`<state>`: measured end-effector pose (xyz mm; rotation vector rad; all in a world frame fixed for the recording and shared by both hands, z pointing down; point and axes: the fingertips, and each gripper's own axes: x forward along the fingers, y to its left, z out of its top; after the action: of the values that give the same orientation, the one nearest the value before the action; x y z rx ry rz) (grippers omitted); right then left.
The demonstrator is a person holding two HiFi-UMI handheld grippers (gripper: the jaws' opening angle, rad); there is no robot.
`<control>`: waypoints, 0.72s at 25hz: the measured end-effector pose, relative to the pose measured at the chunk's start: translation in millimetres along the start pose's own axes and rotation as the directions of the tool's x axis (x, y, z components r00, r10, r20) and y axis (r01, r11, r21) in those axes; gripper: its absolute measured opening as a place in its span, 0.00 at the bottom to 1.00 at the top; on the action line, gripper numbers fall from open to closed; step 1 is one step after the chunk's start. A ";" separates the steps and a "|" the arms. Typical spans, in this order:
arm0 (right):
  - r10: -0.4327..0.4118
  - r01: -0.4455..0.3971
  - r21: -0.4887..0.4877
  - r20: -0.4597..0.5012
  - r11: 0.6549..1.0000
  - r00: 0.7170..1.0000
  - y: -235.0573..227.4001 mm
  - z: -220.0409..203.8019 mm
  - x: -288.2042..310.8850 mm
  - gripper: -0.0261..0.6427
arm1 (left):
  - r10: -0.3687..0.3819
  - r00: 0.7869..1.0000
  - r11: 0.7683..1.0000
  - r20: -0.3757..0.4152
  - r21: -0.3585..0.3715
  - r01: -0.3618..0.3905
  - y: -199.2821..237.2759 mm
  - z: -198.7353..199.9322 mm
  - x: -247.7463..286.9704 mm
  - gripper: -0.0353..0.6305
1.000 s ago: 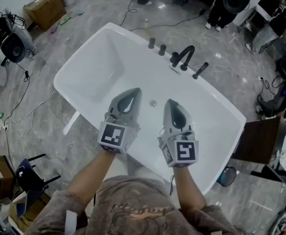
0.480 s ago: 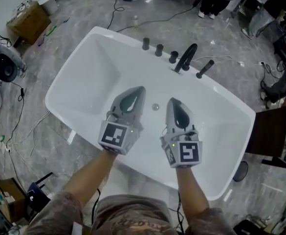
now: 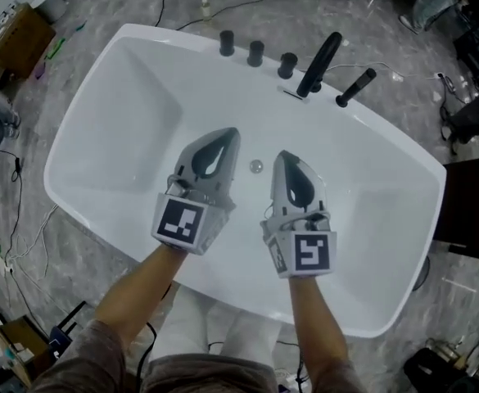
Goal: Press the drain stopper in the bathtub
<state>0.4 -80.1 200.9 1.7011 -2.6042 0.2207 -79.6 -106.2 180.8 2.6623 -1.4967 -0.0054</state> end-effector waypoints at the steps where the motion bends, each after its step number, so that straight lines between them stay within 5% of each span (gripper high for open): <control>1: -0.007 0.007 0.004 -0.003 1.000 1.000 -1.9 -10.3 2.4 0.04 | -0.008 1.000 1.000 0.003 0.003 0.008 0.4 -9.3 2.8 0.06; 18: -0.069 0.069 -0.011 0.005 0.998 0.998 -30.7 -136.7 51.1 0.04 | -0.121 0.992 0.993 -0.027 -0.011 0.121 23.4 -146.1 44.6 0.06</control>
<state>-0.1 -120.7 344.4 1.7865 -2.5394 0.1995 -69.6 -145.4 329.9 2.7294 -1.3217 0.0161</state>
